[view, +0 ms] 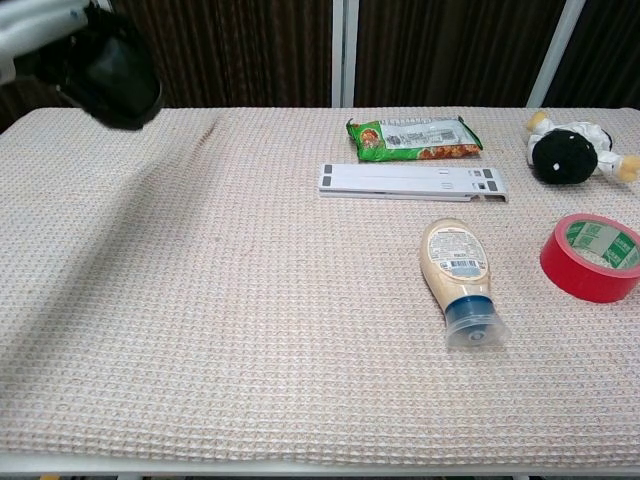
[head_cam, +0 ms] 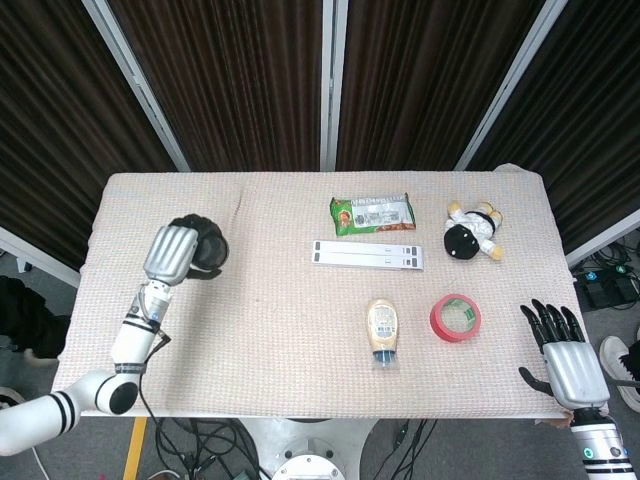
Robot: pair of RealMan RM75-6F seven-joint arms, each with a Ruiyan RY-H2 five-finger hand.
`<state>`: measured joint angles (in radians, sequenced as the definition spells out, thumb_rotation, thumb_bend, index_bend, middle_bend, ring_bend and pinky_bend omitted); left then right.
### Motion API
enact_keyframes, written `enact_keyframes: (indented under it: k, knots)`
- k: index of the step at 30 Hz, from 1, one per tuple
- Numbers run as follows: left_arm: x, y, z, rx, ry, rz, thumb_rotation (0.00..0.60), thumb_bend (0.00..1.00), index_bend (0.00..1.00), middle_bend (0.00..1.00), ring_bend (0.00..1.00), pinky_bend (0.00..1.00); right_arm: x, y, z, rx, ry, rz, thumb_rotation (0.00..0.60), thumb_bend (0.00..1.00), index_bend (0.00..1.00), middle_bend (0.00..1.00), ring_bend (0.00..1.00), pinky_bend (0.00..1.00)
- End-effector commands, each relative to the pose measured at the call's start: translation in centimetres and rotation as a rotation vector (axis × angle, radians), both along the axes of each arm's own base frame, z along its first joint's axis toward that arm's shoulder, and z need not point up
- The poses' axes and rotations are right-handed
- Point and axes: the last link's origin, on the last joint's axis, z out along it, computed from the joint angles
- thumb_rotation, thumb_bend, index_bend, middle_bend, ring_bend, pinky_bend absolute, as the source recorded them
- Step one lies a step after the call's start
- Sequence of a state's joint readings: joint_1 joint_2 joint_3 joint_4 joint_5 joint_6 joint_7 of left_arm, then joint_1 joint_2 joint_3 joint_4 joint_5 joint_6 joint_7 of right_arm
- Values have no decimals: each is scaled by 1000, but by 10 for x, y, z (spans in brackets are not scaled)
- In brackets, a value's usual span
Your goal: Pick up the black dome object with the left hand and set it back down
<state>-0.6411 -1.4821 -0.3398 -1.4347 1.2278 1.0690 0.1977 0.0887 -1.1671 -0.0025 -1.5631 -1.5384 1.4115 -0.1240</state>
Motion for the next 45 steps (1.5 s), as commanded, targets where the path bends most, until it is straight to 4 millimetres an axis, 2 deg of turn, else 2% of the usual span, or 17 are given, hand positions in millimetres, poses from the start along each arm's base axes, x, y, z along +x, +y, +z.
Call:
enact_keyframes:
  k: [1,2,4,8,10,11,13,17,20,22,25,30,33,36,40,43,45]
  knots:
    - [40,10,39,137,11,-99,600,68,405,449,264,324,1,1,-1,3,-5,9,600,101,0,0,0,0]
    - [41,7,39,141,7,-91,600,69,405,449,264,327,2,1,-1,2,-10,14,600,101,0,0,0,0]
    - [29,3,26,75,44,-44,600,70,406,449,264,339,2,0,-1,3,-13,18,600,101,0,0,0,0]
    - [-22,-13,-29,-217,222,101,600,70,411,449,264,344,0,0,1,6,-11,14,600,101,0,0,0,0]
    - [-36,-18,-46,-318,281,136,600,70,415,449,264,345,-1,0,2,1,-14,11,600,101,0,0,0,0]
    - [-37,-16,-47,-329,287,141,600,70,417,448,264,344,-2,0,2,0,-15,9,600,101,0,0,0,0]
    - [-26,-7,-40,-287,267,125,600,73,420,448,264,345,-3,0,1,1,-14,4,600,101,0,0,0,0]
    - [18,10,6,-73,206,24,600,74,421,449,265,347,-5,0,1,2,-17,-1,600,101,0,0,0,0]
    - [42,8,28,-5,153,-22,600,75,420,449,274,362,-8,0,0,5,-18,-9,600,101,0,0,0,0]
    - [46,5,33,0,154,-23,600,75,420,449,274,370,-9,0,-1,8,-19,-13,600,101,0,0,0,0]
    - [29,0,18,-68,217,25,600,75,419,449,274,371,-11,0,-1,8,-20,-16,600,101,0,0,0,0]
    - [-23,-13,-31,-270,314,158,600,75,417,449,274,371,-13,0,-1,10,-19,-23,600,101,0,0,0,0]
    - [-38,-16,-46,-323,330,192,600,75,417,449,275,371,-13,-1,-1,8,-19,-24,600,101,0,0,0,0]
    - [-40,-13,-47,-315,322,192,600,75,417,449,274,371,-13,-1,0,6,-18,-25,600,101,0,0,0,0]
    - [-32,-9,-38,-288,290,169,600,75,417,449,274,371,-15,-1,-1,6,-18,-30,600,101,0,0,0,0]
    - [-14,-14,-37,-306,219,124,600,75,417,449,276,373,-16,-1,-2,11,-17,-35,600,101,0,0,0,0]
    - [5,-23,-40,-337,176,61,600,75,417,449,276,374,-17,-1,-2,10,-17,-36,600,101,0,0,0,0]
